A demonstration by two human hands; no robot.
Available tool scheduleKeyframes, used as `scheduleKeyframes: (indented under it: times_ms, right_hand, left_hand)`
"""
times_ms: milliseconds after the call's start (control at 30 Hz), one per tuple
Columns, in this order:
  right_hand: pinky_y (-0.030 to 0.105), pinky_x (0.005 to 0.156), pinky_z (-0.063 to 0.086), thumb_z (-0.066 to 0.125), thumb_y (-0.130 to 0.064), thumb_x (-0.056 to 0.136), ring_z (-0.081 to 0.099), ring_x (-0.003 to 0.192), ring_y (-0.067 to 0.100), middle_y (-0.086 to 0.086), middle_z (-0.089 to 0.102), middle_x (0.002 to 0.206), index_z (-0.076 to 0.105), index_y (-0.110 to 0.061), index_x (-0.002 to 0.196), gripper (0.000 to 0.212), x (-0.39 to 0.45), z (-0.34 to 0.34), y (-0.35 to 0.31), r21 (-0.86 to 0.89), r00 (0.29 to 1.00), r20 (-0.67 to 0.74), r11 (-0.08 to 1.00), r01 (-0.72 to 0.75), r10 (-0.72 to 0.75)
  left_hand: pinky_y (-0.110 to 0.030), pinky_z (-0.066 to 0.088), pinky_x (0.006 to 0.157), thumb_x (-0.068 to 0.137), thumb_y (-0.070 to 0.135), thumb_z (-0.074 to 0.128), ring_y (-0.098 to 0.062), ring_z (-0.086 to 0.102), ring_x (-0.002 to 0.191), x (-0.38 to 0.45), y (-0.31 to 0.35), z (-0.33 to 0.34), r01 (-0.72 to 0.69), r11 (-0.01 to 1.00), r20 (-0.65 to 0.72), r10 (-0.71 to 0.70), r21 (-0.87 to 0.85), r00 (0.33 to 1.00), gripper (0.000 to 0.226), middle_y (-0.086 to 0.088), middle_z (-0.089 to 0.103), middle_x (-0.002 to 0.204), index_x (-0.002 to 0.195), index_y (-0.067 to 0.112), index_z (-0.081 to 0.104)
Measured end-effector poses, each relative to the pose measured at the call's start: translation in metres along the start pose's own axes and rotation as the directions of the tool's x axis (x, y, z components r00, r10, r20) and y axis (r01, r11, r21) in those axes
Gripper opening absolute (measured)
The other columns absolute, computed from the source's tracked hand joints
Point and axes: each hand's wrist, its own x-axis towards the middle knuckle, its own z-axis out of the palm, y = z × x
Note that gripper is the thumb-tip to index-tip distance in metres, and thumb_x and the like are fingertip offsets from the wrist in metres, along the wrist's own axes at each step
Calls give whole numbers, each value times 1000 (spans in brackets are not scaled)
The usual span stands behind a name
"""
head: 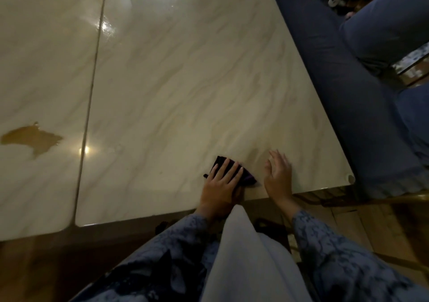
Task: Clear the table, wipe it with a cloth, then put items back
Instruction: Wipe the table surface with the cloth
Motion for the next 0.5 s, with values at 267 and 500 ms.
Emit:
scheduleKeyframes:
  times_ms: [267, 500]
  right_hand:
    - [46, 118, 5, 41, -35, 90, 24, 145, 26, 6, 43, 150, 52, -19, 137, 52, -31, 88, -76, -89, 992, 91, 991, 97, -89]
    - [48, 118, -6, 44, -32, 88, 14, 149, 27, 4, 33, 156, 51, -23, 139, 53, -51, 143, -140, -183, 993, 45, 976, 115, -109]
  left_hand:
    - [-48, 32, 114, 94, 46, 37, -28, 34, 142, -76, -151, -40, 237, 971, -77, -238, -21, 968, 56, -2, 47, 147, 141, 21, 49]
    - [-48, 28, 116, 95, 46, 36, -26, 25, 146, -157, -255, -67, 345, 939, -115, -342, 6, 933, 58, -3, 38, 153, 146, 20, 40]
